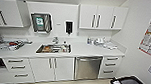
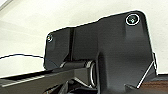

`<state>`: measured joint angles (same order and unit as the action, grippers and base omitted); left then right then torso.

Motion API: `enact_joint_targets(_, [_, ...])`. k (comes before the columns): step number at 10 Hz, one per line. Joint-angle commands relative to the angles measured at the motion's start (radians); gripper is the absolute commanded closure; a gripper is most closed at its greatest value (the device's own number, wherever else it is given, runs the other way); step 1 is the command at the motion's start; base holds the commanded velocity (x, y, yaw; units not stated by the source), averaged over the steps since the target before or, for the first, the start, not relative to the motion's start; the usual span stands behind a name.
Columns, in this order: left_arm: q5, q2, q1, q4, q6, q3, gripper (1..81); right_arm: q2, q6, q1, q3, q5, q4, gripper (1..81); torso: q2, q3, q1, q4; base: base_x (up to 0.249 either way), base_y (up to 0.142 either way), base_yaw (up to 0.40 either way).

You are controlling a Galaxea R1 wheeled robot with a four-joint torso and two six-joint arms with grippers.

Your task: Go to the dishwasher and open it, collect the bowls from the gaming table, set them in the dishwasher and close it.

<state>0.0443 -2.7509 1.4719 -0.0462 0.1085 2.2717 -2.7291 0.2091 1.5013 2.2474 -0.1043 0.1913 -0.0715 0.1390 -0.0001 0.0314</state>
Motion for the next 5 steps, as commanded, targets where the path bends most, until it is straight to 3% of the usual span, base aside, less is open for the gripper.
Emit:
enact_joint_targets(1, [-0.057,0.016,-0.044,-0.009,0.000,-0.012,1.0,0.015,-0.002,-0.040,-0.013,0.046,0.008,1.0,0.000,0.000,0.000,0.000,0.122,0.000,0.000])
enact_joint_targets(5, [-0.057,0.014,-0.043,-0.009,0.000,-0.011,1.0,0.015,-0.002,-0.038,-0.011,0.046,0.008,1.0,0.000,0.000,0.000,0.000,0.122,0.000,0.000])
